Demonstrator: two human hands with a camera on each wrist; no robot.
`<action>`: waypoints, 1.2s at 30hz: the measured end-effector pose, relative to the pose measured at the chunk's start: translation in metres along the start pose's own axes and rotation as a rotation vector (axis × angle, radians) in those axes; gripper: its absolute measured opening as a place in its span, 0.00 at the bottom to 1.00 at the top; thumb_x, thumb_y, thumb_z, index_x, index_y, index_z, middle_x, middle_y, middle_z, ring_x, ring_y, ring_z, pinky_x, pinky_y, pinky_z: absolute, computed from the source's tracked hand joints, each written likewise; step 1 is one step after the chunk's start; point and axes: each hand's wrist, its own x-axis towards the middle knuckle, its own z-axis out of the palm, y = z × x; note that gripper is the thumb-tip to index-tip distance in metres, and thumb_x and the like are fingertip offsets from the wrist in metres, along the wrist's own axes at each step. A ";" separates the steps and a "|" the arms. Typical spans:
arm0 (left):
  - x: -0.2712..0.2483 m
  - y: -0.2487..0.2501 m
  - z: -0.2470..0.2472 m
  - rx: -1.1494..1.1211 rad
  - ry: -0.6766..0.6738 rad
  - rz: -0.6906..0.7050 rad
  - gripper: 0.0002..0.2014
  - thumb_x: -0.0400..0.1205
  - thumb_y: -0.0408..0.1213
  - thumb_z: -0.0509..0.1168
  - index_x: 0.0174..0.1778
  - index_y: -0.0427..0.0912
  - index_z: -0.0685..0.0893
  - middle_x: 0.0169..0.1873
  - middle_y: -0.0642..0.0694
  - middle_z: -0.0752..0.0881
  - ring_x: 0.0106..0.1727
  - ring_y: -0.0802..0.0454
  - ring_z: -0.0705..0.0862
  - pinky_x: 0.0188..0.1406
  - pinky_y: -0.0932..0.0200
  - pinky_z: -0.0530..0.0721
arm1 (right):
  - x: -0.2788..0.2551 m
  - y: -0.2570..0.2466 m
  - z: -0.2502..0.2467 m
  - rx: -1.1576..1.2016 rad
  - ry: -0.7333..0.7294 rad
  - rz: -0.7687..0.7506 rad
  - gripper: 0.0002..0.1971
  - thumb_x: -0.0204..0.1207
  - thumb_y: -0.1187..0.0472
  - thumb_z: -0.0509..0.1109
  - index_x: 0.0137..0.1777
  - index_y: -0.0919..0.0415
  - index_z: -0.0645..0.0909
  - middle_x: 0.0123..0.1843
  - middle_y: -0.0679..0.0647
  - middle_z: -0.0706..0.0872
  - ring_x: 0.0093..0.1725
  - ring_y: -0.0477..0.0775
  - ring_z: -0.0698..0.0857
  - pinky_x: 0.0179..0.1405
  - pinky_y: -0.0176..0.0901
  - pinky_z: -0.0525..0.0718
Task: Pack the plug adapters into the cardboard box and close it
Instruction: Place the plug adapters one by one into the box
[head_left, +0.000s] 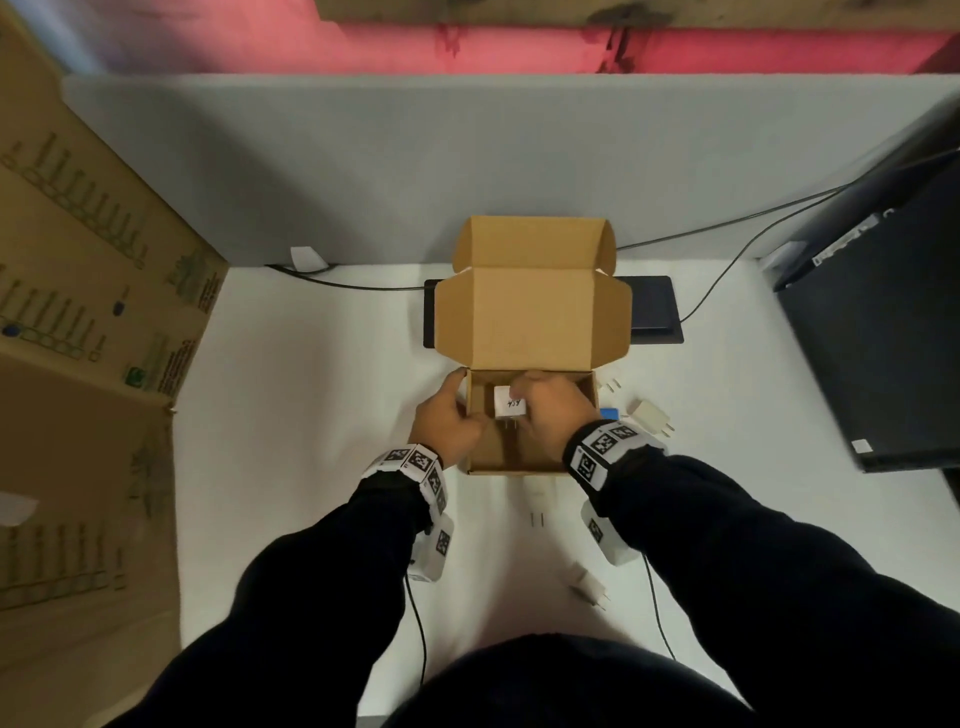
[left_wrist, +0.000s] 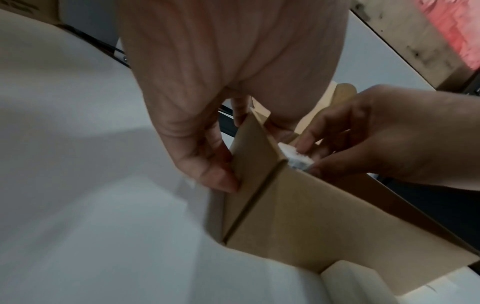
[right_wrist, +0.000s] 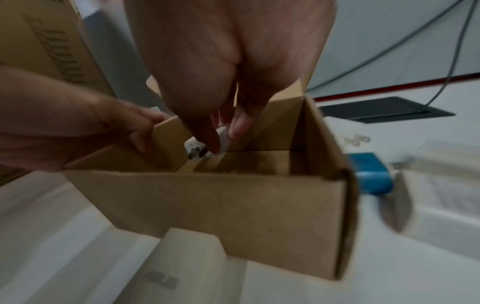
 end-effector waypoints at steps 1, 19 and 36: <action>0.001 0.001 0.001 -0.009 -0.001 0.002 0.30 0.78 0.43 0.68 0.79 0.62 0.72 0.40 0.47 0.91 0.46 0.46 0.90 0.55 0.48 0.90 | 0.004 -0.004 0.004 -0.001 -0.020 -0.005 0.10 0.75 0.65 0.70 0.56 0.59 0.85 0.60 0.58 0.86 0.60 0.63 0.84 0.61 0.50 0.81; 0.003 0.003 0.014 0.010 0.130 -0.120 0.32 0.73 0.56 0.65 0.75 0.57 0.72 0.35 0.48 0.90 0.47 0.37 0.90 0.52 0.40 0.92 | -0.051 0.007 0.023 0.116 0.158 -0.102 0.19 0.77 0.56 0.69 0.68 0.53 0.75 0.60 0.55 0.76 0.57 0.58 0.79 0.54 0.51 0.84; -0.053 0.000 0.005 -0.164 0.026 -0.185 0.03 0.86 0.40 0.68 0.51 0.53 0.87 0.57 0.39 0.88 0.49 0.41 0.91 0.40 0.37 0.95 | -0.139 0.003 0.049 -0.304 -0.083 -0.142 0.21 0.80 0.42 0.62 0.64 0.55 0.79 0.58 0.58 0.84 0.45 0.64 0.88 0.38 0.50 0.81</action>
